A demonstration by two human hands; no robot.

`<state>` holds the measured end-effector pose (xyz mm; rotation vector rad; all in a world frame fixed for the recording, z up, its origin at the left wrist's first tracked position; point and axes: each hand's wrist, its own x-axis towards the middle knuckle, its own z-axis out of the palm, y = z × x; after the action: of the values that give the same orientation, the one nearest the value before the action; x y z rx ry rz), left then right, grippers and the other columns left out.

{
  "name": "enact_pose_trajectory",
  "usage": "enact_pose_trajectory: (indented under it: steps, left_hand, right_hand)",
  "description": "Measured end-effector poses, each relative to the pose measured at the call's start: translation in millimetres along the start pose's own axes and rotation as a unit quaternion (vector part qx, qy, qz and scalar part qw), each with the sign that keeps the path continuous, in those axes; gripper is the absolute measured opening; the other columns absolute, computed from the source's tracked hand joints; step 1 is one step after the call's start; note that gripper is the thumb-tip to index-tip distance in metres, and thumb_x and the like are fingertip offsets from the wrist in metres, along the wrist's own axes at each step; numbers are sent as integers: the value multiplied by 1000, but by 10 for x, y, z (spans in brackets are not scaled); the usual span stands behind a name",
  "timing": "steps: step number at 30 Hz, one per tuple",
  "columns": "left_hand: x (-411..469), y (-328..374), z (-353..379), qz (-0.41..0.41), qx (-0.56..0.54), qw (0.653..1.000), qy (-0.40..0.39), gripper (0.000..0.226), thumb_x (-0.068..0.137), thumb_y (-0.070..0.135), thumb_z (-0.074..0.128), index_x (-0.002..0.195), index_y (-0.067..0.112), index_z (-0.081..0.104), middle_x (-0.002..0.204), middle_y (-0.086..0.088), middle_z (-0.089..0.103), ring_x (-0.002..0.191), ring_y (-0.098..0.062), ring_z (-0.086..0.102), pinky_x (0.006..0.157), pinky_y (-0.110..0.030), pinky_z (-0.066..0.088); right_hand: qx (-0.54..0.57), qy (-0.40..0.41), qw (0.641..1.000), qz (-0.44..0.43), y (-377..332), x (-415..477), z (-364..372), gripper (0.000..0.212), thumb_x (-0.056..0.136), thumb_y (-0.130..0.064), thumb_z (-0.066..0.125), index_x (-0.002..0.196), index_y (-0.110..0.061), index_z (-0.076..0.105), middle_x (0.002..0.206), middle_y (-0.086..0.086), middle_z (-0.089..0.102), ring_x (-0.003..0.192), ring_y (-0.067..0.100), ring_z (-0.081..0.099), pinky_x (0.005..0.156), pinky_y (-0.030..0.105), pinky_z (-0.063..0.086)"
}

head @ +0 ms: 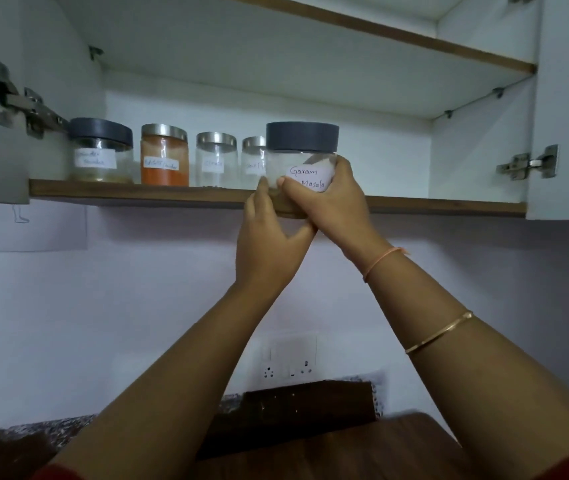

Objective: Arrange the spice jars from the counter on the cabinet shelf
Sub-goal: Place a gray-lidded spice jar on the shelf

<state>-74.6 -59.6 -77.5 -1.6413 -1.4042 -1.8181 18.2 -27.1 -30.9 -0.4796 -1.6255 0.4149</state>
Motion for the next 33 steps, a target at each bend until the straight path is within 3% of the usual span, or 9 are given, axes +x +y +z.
enact_pose_trajectory:
  steps: [5, 7, 9, 13, 16, 19, 22, 28, 33]
  left_hand:
    - [256, -116, 221, 66, 113, 991, -35, 72, 93, 26, 51, 149, 9, 11, 154, -8, 25, 143, -25, 19, 118, -43, 18]
    - [367, -219, 296, 81, 211, 973, -34, 60, 95, 18, 42, 148, 6, 15, 154, -10, 25, 145, -26, 11, 119, -43, 2]
    - [453, -318, 341, 104, 309, 945, -24, 50, 97, 18, 35, 145, 6, 27, 149, -10, 34, 144, -27, 14, 117, -45, -2]
    - [539, -476, 377, 173, 349, 920, 43, 31, 96, 17, 37, 116, 7, 59, 105, -10, 62, 108, -28, 52, 116, -48, 15]
    - [577, -565, 446, 198, 348, 910, 108, 22, 94, 16, 42, 98, 7, 63, 89, -8, 61, 88, -28, 55, 108, -45, 29]
    - [602, -611, 536, 203, 344, 903, 158, 17, 93, 15, 46, 92, 8, 62, 85, -8, 58, 85, -29, 53, 102, -41, 32]
    - [625, -652, 582, 221, 347, 892, 188, 18, 92, 16, 45, 90, 8, 61, 85, -8, 57, 84, -29, 53, 100, -39, 30]
    - [655, -726, 622, 243, 362, 873, 219, 20, 91, 18, 44, 89, 8, 62, 85, -8, 58, 84, -28, 53, 99, -38, 29]
    - [676, -774, 664, 245, 371, 862, 243, 22, 91, 18, 42, 88, 9, 62, 84, -8, 58, 85, -27, 53, 100, -38, 30]
  right_hand:
    - [4, 14, 999, 43, 163, 398, -115, 57, 74, -46, 71, 118, -19, 47, 99, -8, 59, 88, 8, 60, 68, 22, 49]
    - [5, 17, 998, 55, 203, 545, -131, 54, 75, -48, 69, 115, -18, 48, 94, -9, 58, 83, 8, 59, 60, 20, 44]
    - [-20, 16, 999, 39, 244, 679, -136, 54, 75, -49, 67, 114, -17, 47, 95, -6, 59, 83, 11, 59, 61, 22, 43]
    - [-80, -8, 997, 3, 392, 847, -113, 57, 76, -47, 67, 117, -13, 45, 100, -1, 58, 87, 18, 57, 64, 26, 42]
    - [-95, -29, 994, 33, 551, 941, -91, 61, 76, -48, 67, 119, -12, 43, 103, 0, 56, 92, 21, 57, 69, 29, 41]
    - [-105, -57, 990, 73, 678, 1080, -95, 74, 72, -50, 69, 125, -11, 37, 106, 0, 54, 100, 23, 57, 74, 31, 44]
    - [-139, -86, 980, 113, 749, 1260, -90, 87, 66, -52, 75, 130, -11, 32, 121, 6, 54, 112, 28, 54, 95, 42, 47]
    - [-143, -159, 963, 164, 817, 1554, -1, 102, 66, -41, 82, 139, -8, 20, 132, 9, 46, 119, 28, 50, 93, 40, 45]
    - [-221, -205, 938, 172, 851, 1731, 152, 111, 69, -45, 80, 146, -1, 13, 148, 17, 31, 134, 35, 37, 111, 49, 32]
